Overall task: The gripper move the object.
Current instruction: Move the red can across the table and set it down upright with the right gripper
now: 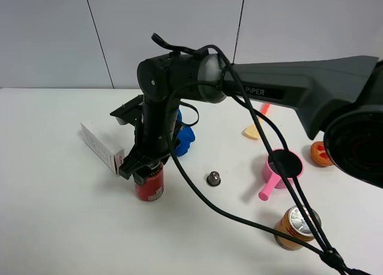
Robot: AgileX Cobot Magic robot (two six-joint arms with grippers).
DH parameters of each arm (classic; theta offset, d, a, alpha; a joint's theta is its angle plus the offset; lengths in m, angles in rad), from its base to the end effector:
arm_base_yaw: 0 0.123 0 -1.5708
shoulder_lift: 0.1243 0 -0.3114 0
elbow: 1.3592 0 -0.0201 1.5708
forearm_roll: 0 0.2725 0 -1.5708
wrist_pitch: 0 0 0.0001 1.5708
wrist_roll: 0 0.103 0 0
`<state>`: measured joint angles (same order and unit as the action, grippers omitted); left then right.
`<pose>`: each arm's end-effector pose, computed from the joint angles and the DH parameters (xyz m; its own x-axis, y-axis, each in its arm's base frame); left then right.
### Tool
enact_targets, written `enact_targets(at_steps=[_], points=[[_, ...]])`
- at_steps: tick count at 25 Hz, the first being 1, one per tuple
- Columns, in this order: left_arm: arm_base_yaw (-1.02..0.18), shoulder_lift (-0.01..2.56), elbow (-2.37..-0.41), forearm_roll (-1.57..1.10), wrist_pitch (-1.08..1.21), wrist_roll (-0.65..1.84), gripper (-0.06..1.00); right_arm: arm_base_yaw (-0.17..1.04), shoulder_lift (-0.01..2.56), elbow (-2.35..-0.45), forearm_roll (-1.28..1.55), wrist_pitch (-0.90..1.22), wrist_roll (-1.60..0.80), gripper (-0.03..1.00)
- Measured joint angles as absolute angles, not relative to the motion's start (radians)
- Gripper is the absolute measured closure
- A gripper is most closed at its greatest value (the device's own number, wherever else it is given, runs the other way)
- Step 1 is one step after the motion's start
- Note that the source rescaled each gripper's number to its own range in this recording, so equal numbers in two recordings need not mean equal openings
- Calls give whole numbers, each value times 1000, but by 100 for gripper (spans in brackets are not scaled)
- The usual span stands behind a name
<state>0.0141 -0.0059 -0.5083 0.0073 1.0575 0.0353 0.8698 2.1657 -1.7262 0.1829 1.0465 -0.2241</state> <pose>-0.0035 0.0006 0.2851 -0.4407 0.0327 -0.8970 -0.0027 0.9993 0.0377 0.3010 0.3818 0.1820 -0.5276 -0.8263 -0.1973 -0.8495 0.5113 0.1301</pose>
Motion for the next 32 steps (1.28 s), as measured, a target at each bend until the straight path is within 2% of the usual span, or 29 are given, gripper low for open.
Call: enact_targets(at_steps=[17,26,32], points=[[14,-6,-508,7,1057,35,-6,837,2013,-1726,-49,1211,-97,97],[14,-6,-508,7,1057,35,-6,721,1984,-1726,-88,1203,-84,97],[14,-6,-508,7,1057,35,-6,602,1984,-1726,-85,1105,-83,97]])
